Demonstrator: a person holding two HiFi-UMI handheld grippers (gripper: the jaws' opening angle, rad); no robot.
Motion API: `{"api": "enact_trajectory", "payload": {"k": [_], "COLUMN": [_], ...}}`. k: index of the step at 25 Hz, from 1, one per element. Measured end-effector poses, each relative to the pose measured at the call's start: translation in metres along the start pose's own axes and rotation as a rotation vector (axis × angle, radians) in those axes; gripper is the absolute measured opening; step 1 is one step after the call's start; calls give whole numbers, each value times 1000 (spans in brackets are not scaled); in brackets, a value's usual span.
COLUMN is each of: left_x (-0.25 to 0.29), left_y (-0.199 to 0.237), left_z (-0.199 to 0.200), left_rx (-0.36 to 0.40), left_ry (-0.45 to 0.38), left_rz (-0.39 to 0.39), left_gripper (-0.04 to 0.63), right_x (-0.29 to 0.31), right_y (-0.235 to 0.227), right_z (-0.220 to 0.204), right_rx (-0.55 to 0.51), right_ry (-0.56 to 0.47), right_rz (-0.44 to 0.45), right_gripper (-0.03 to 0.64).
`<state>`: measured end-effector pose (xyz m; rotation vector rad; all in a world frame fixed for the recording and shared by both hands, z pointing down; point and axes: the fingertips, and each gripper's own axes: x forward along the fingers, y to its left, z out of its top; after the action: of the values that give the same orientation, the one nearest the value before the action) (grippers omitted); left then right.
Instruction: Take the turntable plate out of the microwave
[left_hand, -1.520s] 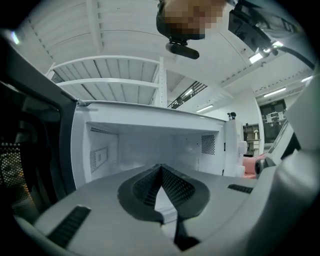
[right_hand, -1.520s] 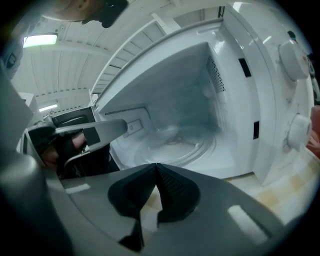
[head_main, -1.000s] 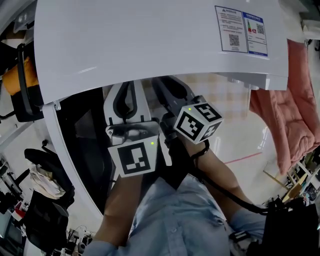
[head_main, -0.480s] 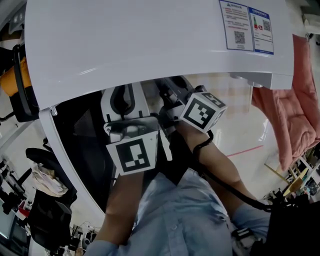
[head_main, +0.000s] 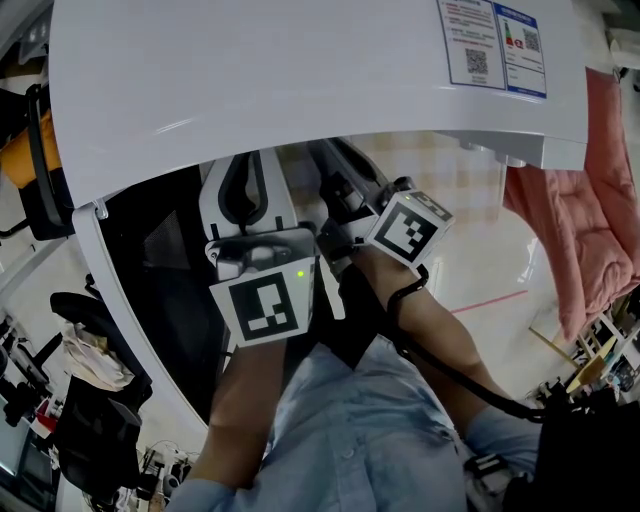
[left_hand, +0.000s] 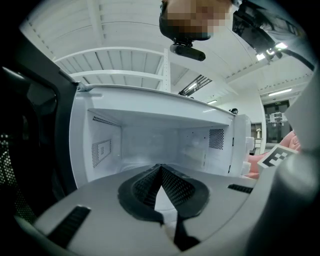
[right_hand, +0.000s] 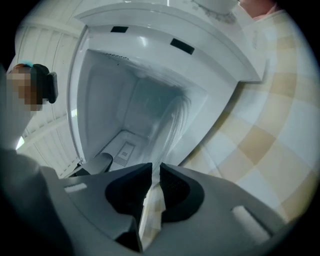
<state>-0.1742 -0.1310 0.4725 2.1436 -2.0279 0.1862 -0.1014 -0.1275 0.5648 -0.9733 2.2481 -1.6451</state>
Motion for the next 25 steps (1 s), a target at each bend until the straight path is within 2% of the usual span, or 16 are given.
{"api": "enact_trajectory", "payload": {"k": [7, 11, 13, 19, 23, 25], "left_x": [-5, -5, -4, 1, 4, 5], "left_y": [-10, -10, -8, -3, 2, 3], "left_z": [2, 3, 4, 6, 6, 5], "left_rx": [-1, 0, -2, -13, -8, -9], "left_ry": [-7, -5, -6, -12, -7, -4], "left_rz": [-8, -9, -7, -2, -2, -2], "left_gripper": [6, 7, 6, 6, 6, 6], "right_x": [-16, -15, -11, 5, 12, 12], "right_y": [-3, -2, -1, -4, -6, -7], "right_z": [-12, -14, -13, -2, 6, 7], "right_rx": [11, -16, -16, 45, 43, 42], "right_ry": [7, 20, 29, 4, -20, -27], "right_rz": [-13, -8, 5, 20, 16, 21], "right_gripper": [52, 68, 154, 152, 95, 89]}}
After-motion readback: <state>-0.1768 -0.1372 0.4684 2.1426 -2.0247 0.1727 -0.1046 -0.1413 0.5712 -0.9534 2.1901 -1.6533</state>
